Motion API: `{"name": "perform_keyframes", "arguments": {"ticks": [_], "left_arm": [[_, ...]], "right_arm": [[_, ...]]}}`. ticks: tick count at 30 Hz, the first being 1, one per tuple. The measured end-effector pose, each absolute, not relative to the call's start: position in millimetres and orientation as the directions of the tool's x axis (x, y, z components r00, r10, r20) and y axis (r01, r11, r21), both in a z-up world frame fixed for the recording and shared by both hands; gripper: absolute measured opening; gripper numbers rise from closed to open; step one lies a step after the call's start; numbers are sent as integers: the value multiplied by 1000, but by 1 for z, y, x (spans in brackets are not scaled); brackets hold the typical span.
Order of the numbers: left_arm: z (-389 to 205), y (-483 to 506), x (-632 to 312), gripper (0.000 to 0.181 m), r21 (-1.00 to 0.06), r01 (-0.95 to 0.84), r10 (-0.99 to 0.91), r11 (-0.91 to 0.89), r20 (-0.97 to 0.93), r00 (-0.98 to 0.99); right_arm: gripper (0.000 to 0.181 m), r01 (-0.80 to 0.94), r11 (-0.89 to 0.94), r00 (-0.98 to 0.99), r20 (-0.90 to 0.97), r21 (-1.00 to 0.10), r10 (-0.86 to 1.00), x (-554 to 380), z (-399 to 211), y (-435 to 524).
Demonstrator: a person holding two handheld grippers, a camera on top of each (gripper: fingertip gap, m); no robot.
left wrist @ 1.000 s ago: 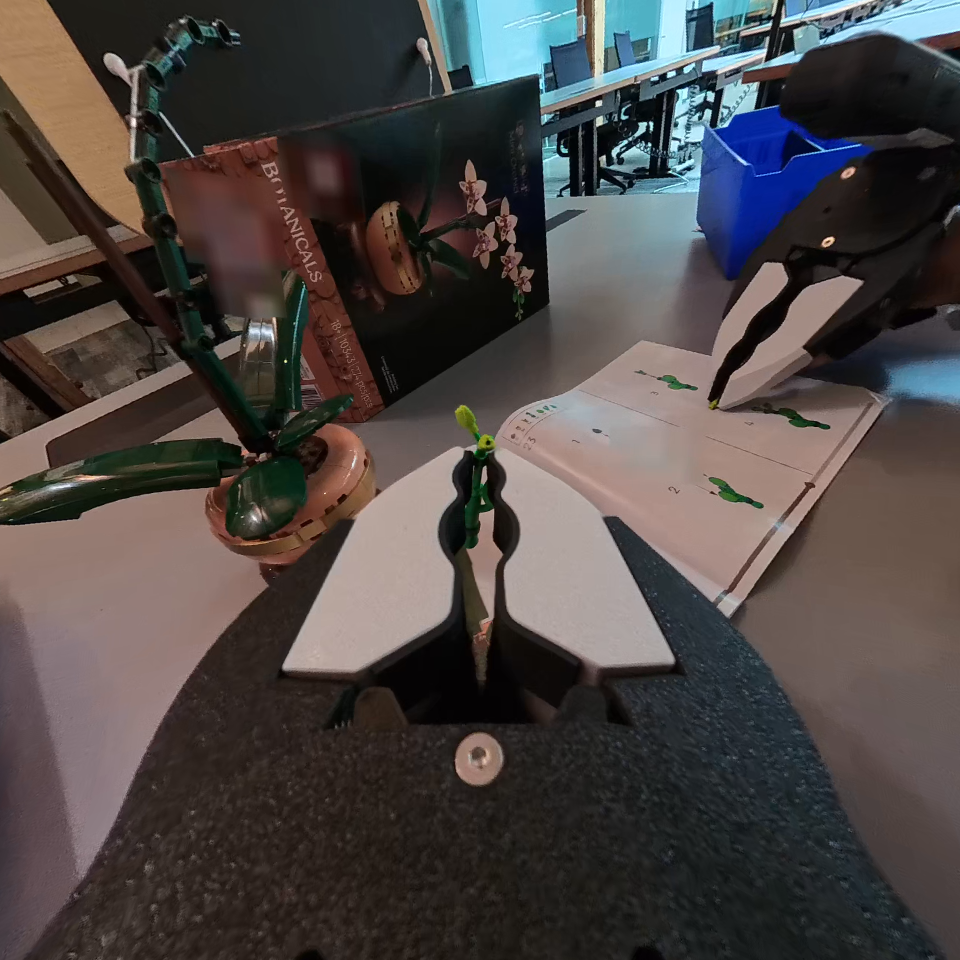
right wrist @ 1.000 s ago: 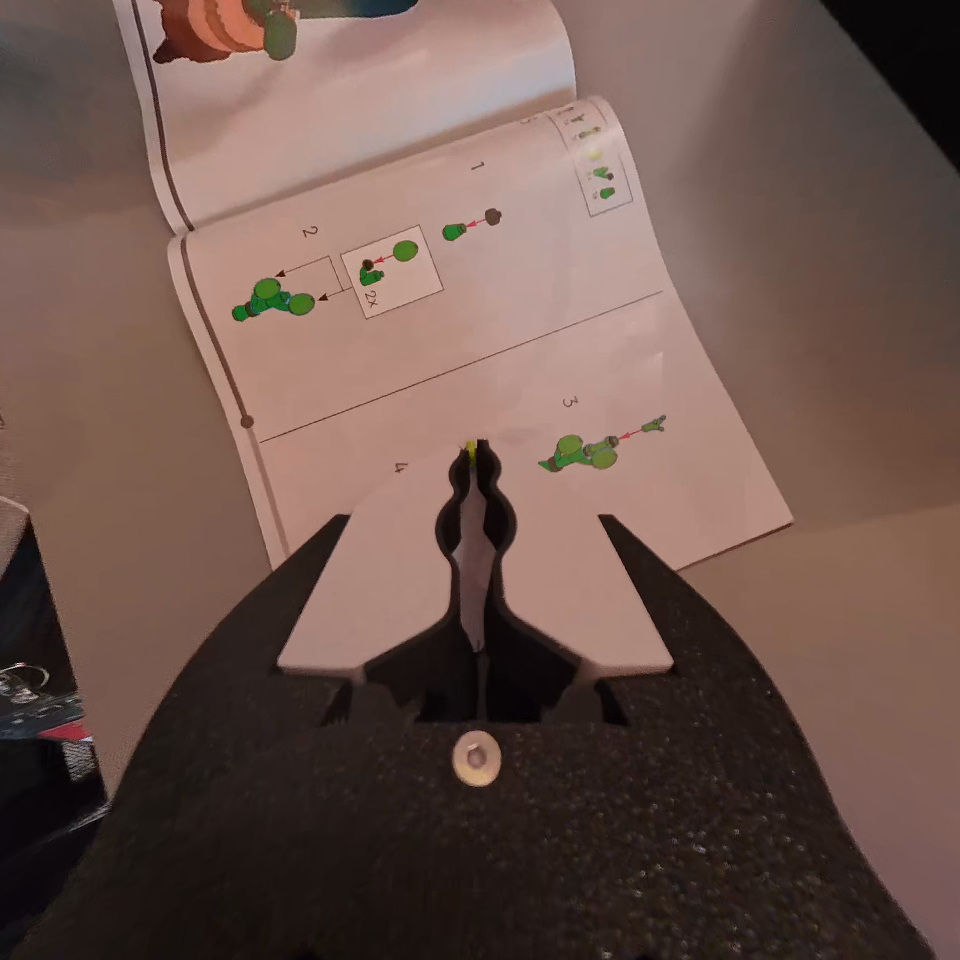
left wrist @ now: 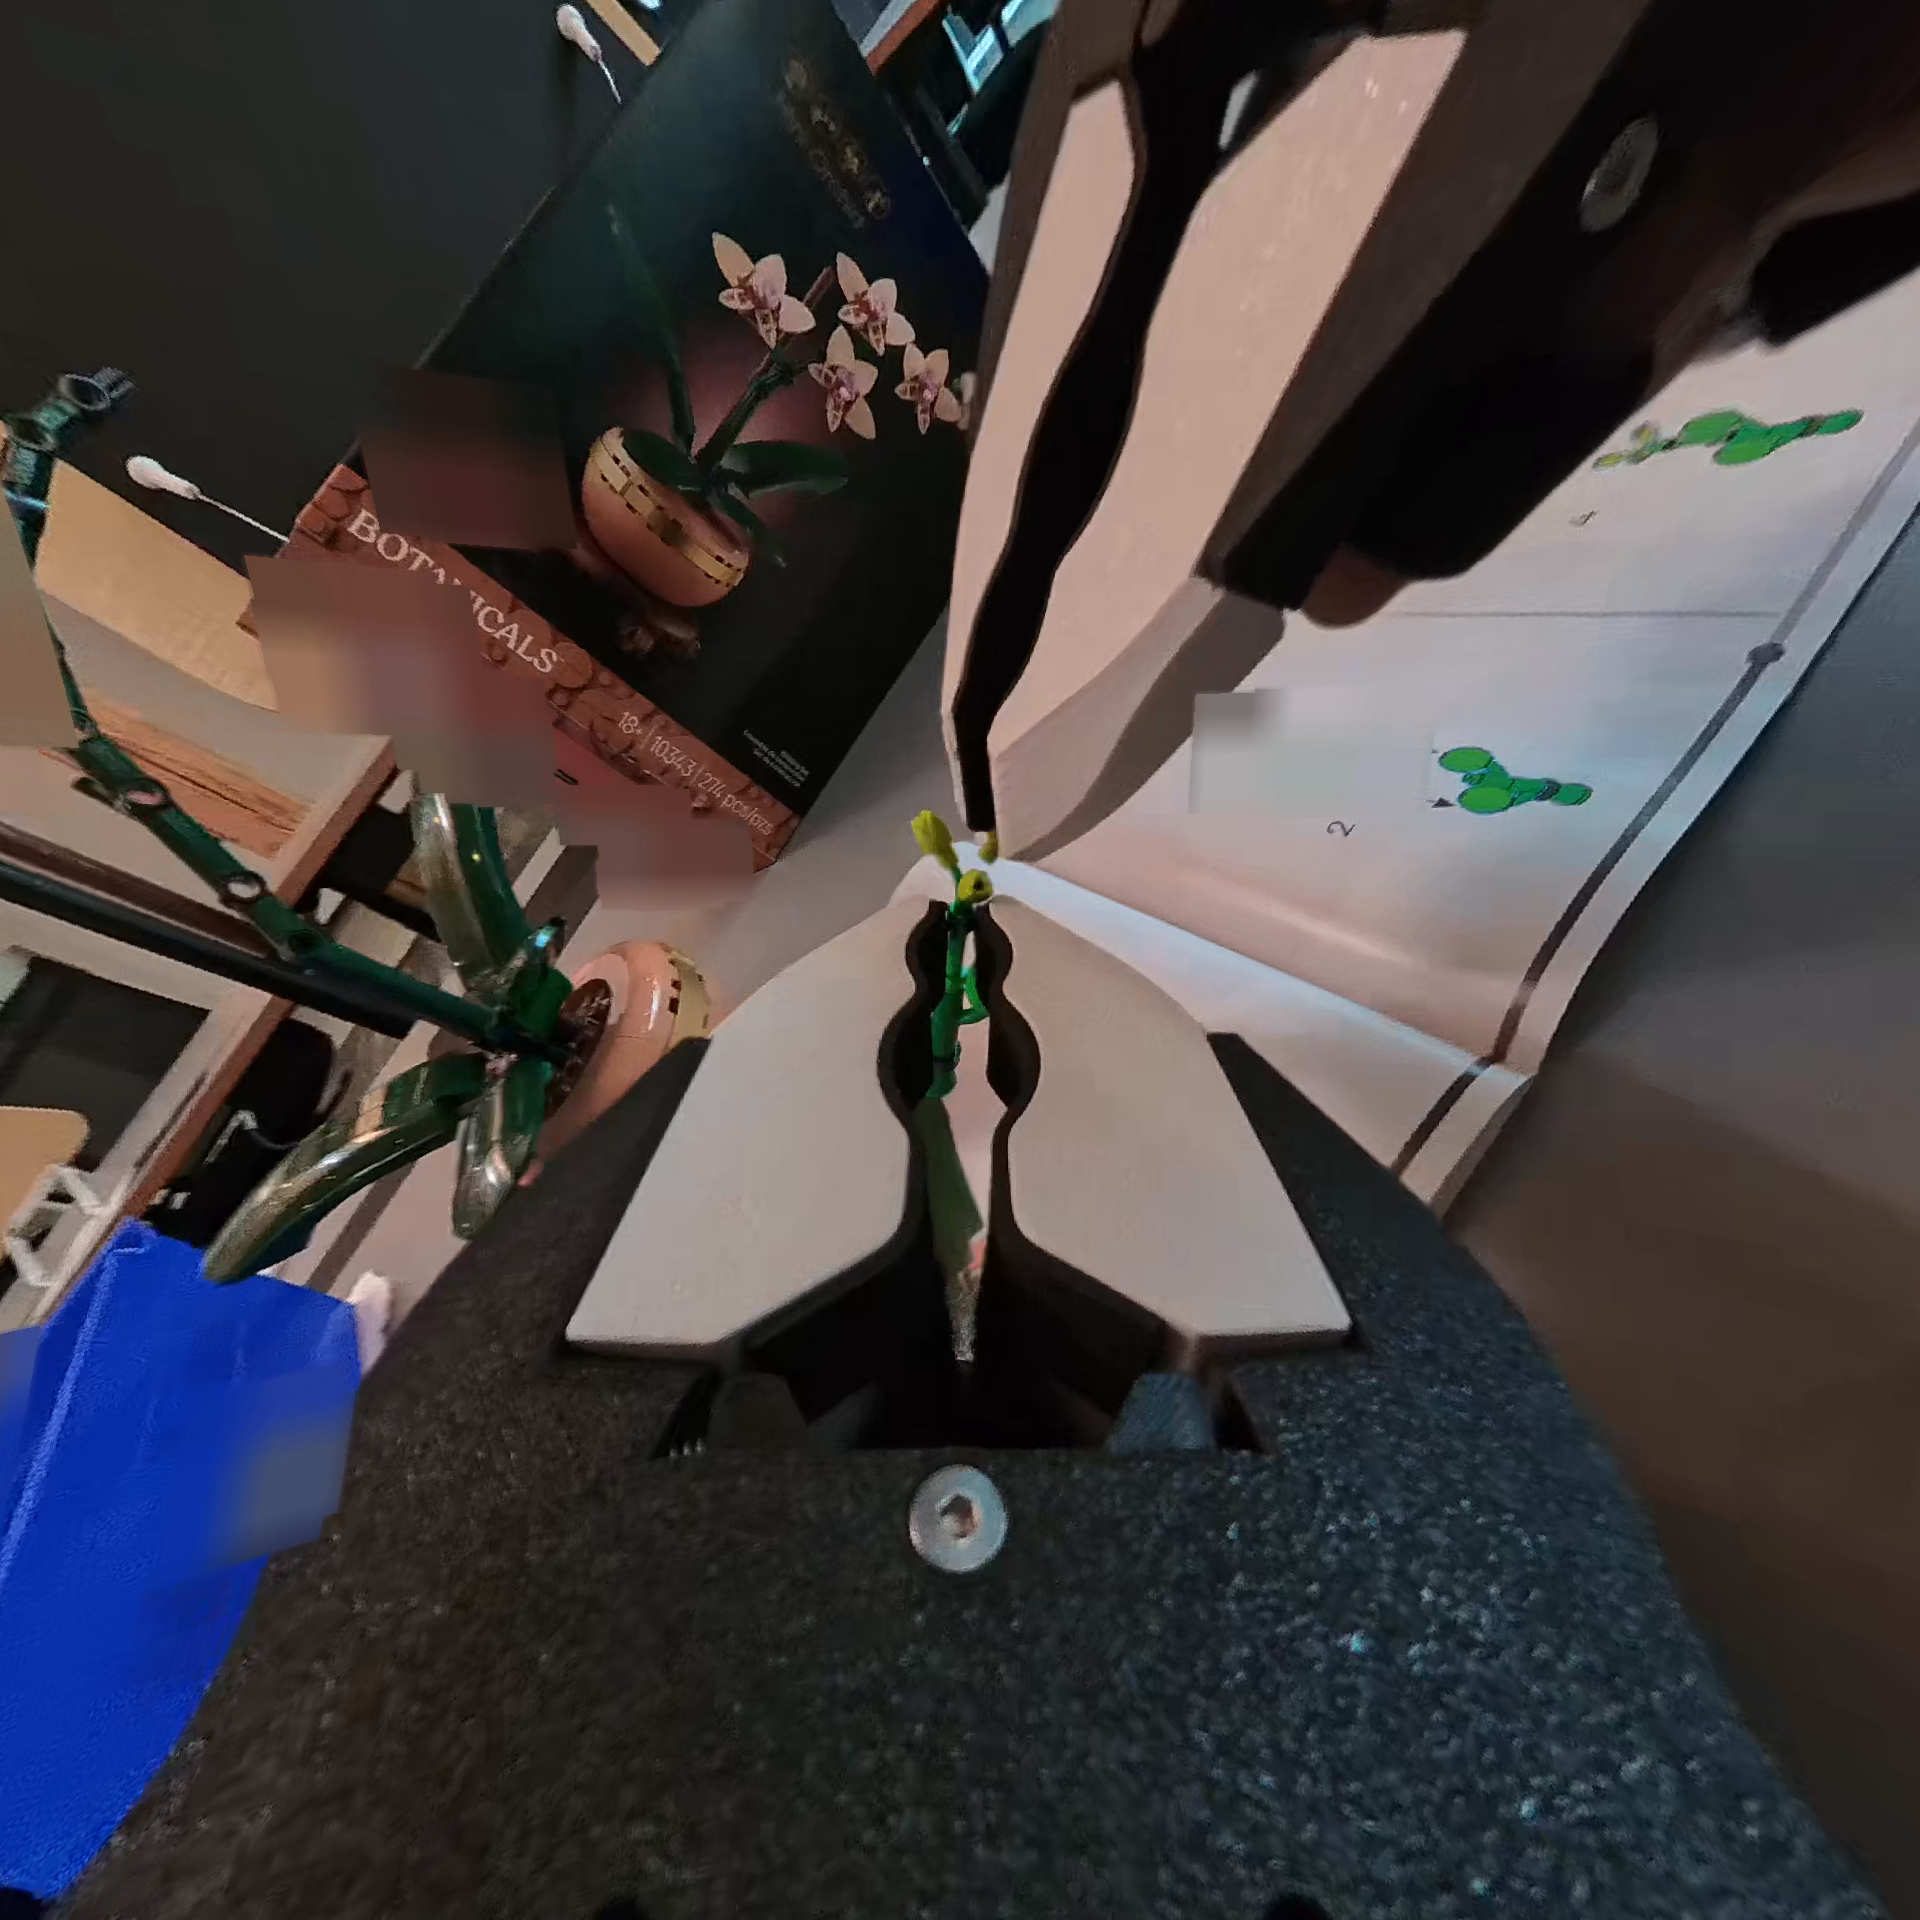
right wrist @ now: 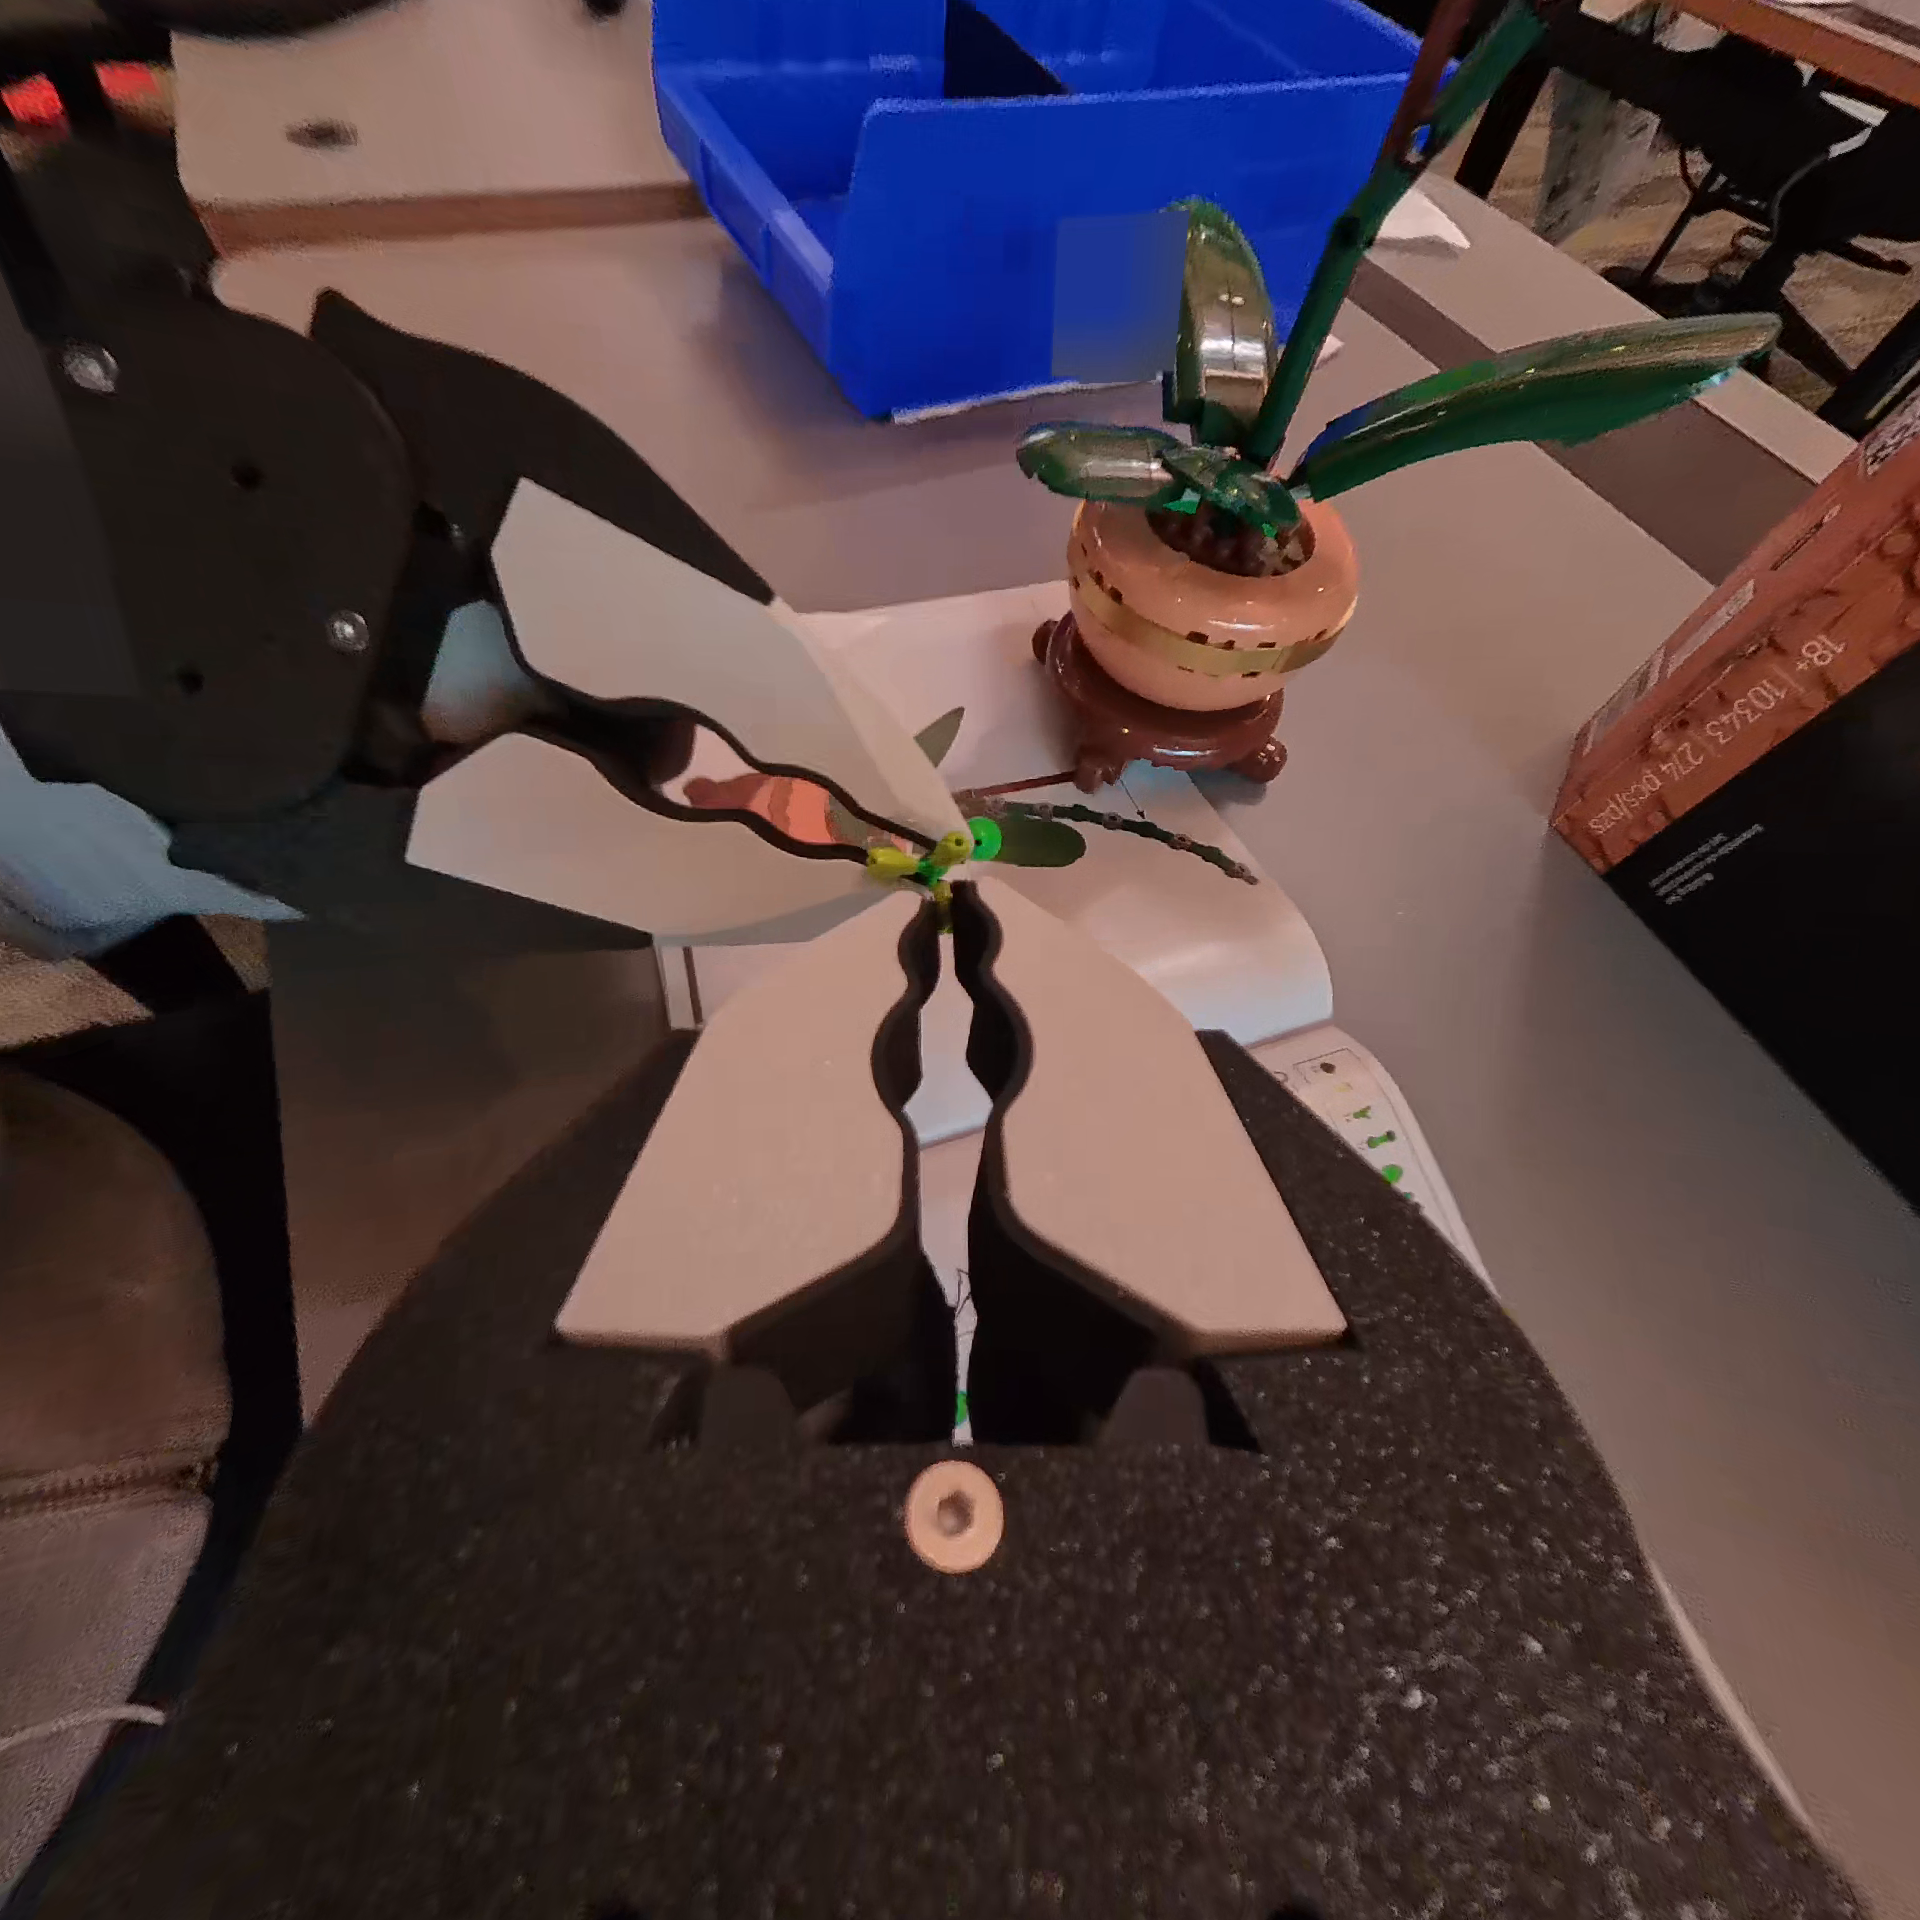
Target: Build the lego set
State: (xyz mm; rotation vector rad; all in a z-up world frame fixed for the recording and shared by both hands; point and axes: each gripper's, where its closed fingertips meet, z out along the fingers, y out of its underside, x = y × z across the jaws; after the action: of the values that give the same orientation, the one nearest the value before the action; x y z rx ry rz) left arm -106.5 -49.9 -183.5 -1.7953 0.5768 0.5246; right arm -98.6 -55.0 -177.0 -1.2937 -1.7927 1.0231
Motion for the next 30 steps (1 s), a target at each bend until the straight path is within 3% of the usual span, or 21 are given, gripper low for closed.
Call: {"name": "perform_keyframes", "arguments": {"ticks": [7,30], "left_arm": [[-181,-50,-110,4,-781,-572,-107,-250,-565,818],[-184,-48,-110,4,-754,-606,-105,-254,-602,792]], "right_arm": [[3,386,115,-254,15,-915,967,-98,-175,-56],[3,395,115,-252,13,-911,968,-101,-181,-57]]}}
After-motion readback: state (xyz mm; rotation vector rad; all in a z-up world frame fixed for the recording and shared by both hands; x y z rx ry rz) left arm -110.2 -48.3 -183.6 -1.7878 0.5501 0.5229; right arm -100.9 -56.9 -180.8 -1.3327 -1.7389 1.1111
